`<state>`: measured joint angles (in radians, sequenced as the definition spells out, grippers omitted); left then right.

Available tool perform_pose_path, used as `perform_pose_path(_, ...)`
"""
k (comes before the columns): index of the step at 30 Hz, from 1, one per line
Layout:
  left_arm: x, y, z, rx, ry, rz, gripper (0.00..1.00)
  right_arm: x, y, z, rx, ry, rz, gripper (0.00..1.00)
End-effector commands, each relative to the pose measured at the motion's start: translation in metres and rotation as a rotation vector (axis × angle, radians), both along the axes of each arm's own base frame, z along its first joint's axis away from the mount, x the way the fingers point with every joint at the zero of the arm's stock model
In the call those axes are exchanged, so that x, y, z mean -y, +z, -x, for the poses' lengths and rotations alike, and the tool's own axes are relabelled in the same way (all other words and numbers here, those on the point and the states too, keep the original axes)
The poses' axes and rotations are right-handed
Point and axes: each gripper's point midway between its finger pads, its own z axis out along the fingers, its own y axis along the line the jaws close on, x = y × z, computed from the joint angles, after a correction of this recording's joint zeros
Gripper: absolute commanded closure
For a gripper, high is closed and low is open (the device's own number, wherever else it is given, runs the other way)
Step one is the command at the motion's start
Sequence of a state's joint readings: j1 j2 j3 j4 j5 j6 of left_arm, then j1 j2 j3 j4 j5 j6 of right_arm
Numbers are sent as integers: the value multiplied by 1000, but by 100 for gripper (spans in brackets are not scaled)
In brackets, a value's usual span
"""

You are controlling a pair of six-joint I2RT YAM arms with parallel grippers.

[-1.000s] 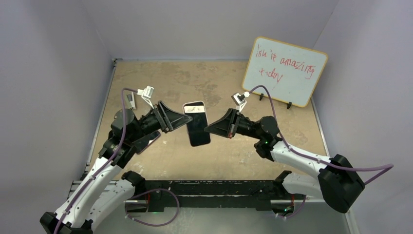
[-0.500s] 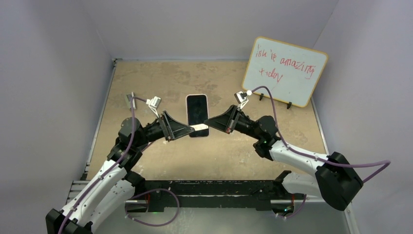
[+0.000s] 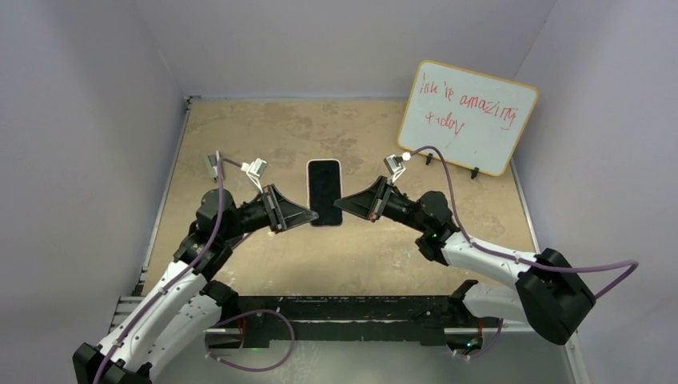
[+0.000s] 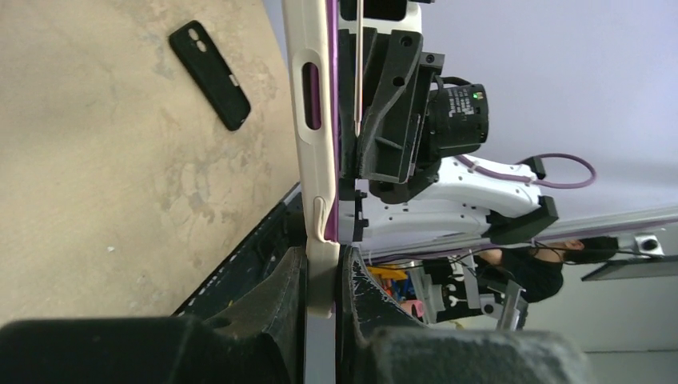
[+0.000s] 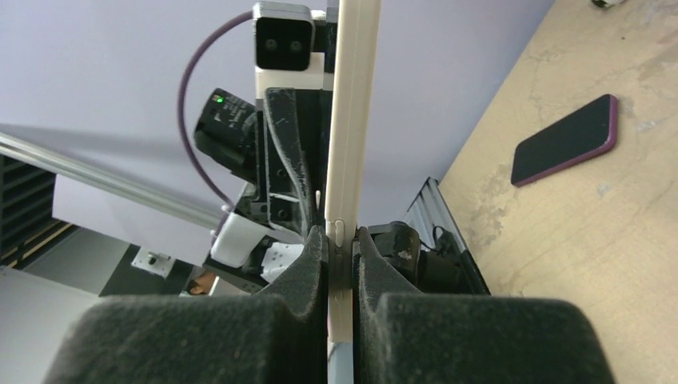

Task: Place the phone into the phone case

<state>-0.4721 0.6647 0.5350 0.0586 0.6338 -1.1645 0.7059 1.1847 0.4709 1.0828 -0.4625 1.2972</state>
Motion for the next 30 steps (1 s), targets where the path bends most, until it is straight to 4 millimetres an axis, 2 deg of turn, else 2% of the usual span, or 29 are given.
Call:
perform_pose_path(1,-15,-16,-14,-29,105,-170,100,8,32,-2,143,-59,-42,100)
perform_pose_path(5,-17,-13,-16,-31,113,-206,100,8,26,-8,170,-95,12,100)
perform_pose_path(6,-16,-11,-15,-29,109,-203,97,8,24,-10,170,-102,31,100)
perform_pose_path(8,-14,-6,-14,-29,96,-187,80,6,18,-9,166,-88,66,100)
perform_pose_path(11,-14,-4,-14,-24,101,-171,55,7,20,-2,172,-61,46,100)
perform_pose_path(14,-16,-4,-18,-9,122,-176,46,9,23,5,176,-40,28,100)
perform_pose_path(21,-10,14,-35,85,144,-145,44,6,13,12,164,6,45,100)
perform_pose_path(26,-10,17,-51,118,180,-188,46,5,3,13,146,26,59,100)
perform_pose_path(28,-10,18,-58,135,195,-202,52,3,-1,14,141,43,68,100)
perform_pose_path(30,-11,15,-66,141,216,-226,71,2,-4,13,136,45,73,100)
